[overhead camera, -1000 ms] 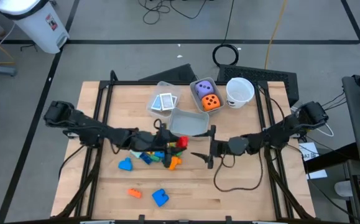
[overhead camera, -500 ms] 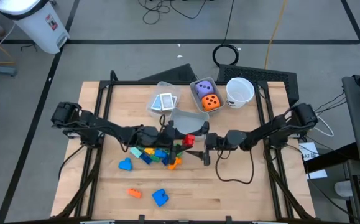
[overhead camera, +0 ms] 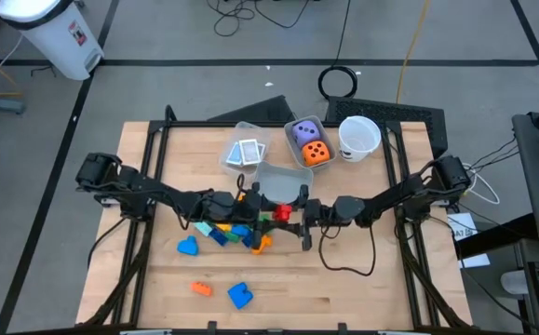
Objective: Pick & Place Toys
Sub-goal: Put the red game piece into the bottom gray bin
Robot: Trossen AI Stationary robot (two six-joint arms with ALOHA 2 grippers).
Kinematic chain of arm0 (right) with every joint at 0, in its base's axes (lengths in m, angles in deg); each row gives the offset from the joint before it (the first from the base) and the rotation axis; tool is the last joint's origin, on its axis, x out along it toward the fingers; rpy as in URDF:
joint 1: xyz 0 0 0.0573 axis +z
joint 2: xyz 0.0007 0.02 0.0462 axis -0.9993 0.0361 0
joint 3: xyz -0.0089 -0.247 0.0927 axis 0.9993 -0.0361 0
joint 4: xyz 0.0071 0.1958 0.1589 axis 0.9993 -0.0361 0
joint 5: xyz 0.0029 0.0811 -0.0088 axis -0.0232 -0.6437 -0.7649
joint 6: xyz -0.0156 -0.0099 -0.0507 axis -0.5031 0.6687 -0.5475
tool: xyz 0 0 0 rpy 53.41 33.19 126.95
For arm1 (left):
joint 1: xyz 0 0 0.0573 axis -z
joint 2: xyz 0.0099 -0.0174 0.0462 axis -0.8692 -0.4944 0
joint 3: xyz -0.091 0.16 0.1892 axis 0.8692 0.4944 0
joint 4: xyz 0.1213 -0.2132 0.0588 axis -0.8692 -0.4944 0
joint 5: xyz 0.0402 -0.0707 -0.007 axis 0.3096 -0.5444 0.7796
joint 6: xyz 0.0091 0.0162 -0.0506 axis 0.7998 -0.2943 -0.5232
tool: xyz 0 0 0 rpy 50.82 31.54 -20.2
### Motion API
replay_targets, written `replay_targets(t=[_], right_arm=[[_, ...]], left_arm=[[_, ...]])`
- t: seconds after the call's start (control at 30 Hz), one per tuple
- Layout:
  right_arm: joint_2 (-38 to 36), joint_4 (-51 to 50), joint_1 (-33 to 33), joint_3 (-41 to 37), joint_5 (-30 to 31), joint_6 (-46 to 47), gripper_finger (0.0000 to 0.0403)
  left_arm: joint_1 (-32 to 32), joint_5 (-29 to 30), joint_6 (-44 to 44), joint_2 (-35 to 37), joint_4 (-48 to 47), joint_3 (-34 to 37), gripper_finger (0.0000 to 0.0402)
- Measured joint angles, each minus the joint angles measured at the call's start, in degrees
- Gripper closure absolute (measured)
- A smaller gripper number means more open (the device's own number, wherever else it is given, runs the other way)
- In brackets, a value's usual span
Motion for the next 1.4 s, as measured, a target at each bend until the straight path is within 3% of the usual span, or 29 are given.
replay_targets(t=[0.1, 0.23, 0.53, 0.77, 1.0, 1.2, 1.4], right_arm=[[0.02, -0.06, 0.09, 0.02, -1.21, 0.09, 0.0258], [0.02, -0.09, 0.04, 0.02, -1.56, -0.11, 0.0266], [-0.07, -0.29, 0.09, 0.15, -1.26, -0.70, 0.0265], [-0.07, -4.58, -0.04, 0.15, -0.41, 0.74, 0.0265], [-0.07, -17.12, -6.26, 0.15, 8.77, -3.85, 0.0263], [-0.07, -29.79, -15.63, 0.11, 5.47, 0.65, 0.0260], [-0.07, -30.99, -17.56, 0.07, 3.45, 1.40, 0.0220]], left_arm=[[0.04, -0.78, 0.17, 0.00, -0.10, -0.05, 0.0215], [0.00, -0.40, -1.15, 0.00, -0.54, -0.07, 0.0206], [-0.13, -0.24, -2.58, 2.41, 0.46, 0.00, 0.0112], [-0.20, 2.86, -0.25, 10.04, -6.05, 0.00, 0.0075], [-0.40, 7.05, 0.57, 14.00, -15.48, -0.04, 0.0071], [-1.00, 10.09, -1.06, 13.17, -21.20, -0.02, 0.0085], [-1.86, 10.10, -2.45, 12.37, -23.74, 0.00, 0.0093]])
